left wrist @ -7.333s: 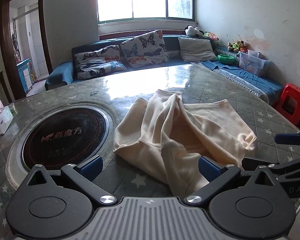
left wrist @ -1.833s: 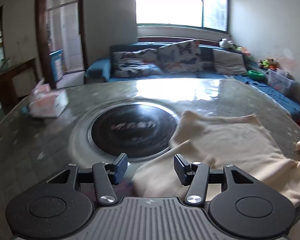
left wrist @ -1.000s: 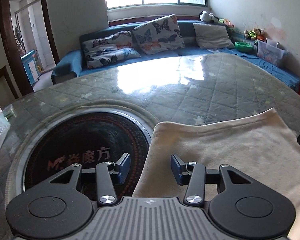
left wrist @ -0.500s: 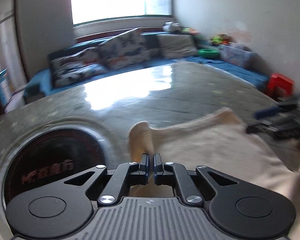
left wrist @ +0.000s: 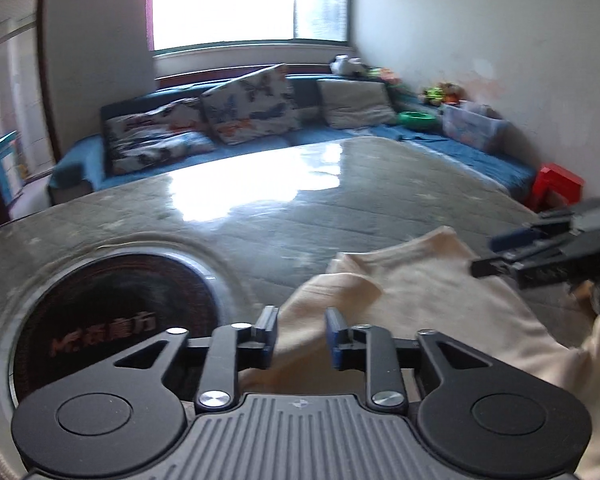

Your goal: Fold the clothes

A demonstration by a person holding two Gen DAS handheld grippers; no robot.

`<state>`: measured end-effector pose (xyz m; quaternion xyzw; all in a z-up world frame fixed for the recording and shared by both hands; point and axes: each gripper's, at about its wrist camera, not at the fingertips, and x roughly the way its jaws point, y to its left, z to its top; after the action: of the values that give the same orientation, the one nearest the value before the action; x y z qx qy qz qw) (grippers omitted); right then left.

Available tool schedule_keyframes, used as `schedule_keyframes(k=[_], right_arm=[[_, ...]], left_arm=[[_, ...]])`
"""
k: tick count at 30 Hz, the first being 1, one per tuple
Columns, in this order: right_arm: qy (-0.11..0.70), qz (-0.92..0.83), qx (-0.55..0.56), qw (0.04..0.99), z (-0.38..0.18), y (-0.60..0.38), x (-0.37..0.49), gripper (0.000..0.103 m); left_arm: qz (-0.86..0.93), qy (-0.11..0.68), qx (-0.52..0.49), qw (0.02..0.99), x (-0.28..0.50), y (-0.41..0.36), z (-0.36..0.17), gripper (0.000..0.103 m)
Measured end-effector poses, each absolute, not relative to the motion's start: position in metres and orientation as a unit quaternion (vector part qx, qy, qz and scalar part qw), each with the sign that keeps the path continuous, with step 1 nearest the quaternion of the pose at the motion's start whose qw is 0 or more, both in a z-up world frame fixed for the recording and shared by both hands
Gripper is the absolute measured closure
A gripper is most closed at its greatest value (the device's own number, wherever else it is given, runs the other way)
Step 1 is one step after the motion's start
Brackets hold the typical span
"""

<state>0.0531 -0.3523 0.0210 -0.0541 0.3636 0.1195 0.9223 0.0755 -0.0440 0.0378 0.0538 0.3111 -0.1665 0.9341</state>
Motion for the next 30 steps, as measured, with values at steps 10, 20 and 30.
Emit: schedule_keyframes(k=[10, 20, 30], right_arm=[[0.371, 0.123, -0.058, 0.919, 0.016, -0.348, 0.057, 0.053], [0.378, 0.122, -0.042, 0.917, 0.01, -0.348, 0.073, 0.061], [0.379, 0.12, -0.042, 0.917, 0.009, -0.339, 0.108, 0.096]], left_arm=[[-0.16, 0.376, 0.002, 0.913, 0.113, -0.026, 0.016, 0.065], [-0.086, 0.33, 0.009, 0.94, 0.118, -0.013, 0.022, 0.095], [-0.051, 0.341, 0.008, 0.939, 0.138, -0.003, 0.014, 0.095]])
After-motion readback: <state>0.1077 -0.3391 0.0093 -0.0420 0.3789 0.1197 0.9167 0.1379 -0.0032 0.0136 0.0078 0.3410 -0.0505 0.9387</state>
